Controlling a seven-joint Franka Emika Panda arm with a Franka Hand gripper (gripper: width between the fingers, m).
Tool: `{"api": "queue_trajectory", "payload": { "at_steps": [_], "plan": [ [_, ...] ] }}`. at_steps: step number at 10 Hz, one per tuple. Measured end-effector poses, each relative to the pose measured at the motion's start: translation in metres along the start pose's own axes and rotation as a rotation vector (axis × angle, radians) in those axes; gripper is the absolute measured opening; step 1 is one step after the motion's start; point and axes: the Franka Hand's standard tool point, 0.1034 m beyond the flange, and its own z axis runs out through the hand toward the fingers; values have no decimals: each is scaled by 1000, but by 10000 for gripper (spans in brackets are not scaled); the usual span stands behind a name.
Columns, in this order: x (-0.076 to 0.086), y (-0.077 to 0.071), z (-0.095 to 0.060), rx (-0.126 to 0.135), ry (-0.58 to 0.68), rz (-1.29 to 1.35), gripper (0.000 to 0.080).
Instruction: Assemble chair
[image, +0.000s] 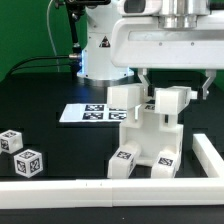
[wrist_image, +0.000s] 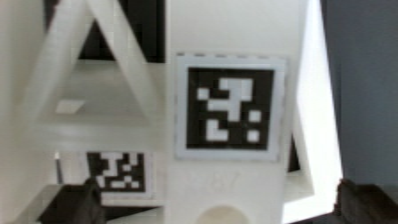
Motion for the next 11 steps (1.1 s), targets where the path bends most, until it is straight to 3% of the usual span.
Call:
{"api": "queue_trajectory", "payload": {
  "at_steps": [2,4,7,11],
  "plan": [
    [3,3,-14,8,-5,4,648],
    [14,19,-25,12,1,-13,648],
    [8,31,-18,3,-10,-22,648],
    [-3,31,15,-17,7,-32,648]
  ]
}}
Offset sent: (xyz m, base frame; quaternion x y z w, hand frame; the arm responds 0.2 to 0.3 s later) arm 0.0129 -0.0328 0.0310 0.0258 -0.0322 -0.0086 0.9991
